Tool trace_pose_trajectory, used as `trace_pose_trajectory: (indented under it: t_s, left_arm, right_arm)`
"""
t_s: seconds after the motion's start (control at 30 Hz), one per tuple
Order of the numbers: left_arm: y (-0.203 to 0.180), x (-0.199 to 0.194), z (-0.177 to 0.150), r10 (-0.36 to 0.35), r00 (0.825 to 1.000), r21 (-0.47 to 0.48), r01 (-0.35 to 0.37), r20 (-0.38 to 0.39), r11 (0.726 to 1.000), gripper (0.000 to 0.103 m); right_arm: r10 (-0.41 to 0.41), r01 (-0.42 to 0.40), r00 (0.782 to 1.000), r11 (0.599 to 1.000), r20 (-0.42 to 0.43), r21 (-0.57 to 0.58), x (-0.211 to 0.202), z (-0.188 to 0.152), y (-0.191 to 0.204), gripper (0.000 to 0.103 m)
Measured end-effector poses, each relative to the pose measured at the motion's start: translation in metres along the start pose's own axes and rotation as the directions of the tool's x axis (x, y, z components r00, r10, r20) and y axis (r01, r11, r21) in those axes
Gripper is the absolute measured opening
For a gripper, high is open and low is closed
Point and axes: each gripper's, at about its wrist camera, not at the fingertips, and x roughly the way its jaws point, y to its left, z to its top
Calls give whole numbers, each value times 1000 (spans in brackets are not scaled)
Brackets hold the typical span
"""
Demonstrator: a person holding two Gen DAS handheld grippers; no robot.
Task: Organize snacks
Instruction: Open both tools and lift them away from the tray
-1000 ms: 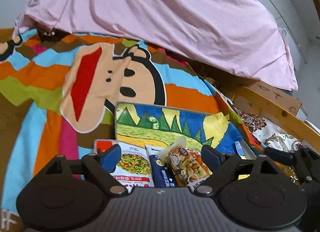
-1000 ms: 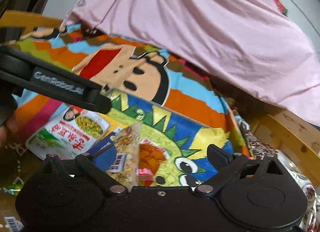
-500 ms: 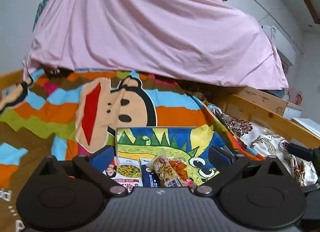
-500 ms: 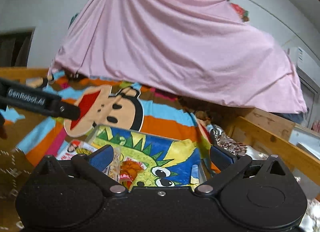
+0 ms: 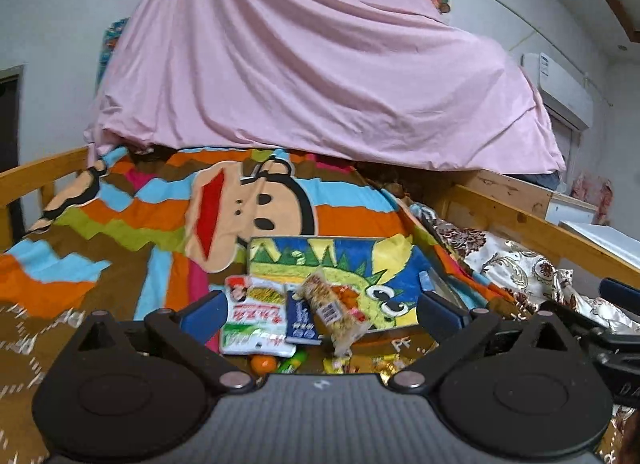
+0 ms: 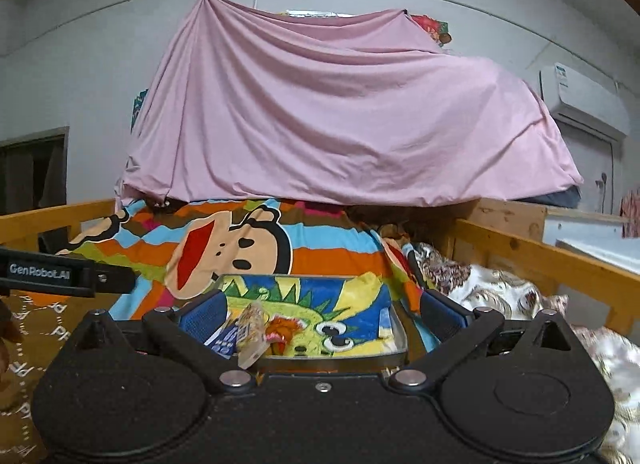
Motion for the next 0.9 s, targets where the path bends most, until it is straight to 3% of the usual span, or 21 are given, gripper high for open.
trace_pose_trajectory:
  t_s: [0.17, 0.4, 0.9]
  left_arm:
    - [8, -30, -26, 35, 999, -78, -36, -19, 996, 102]
    - [3, -51, -44, 43, 997, -56, -46, -57, 997, 102]
    - [3, -51, -57, 58, 992, -38, -63, -108, 997, 102]
  right_arm:
    - [-13, 13, 1000, 1000, -7, 23, -27, -6, -6, 102]
    - [-2, 5, 999, 997, -49, 75, -49, -13, -9, 102]
    - [3, 10, 984, 997, -177, 75, -35, -25, -4, 102]
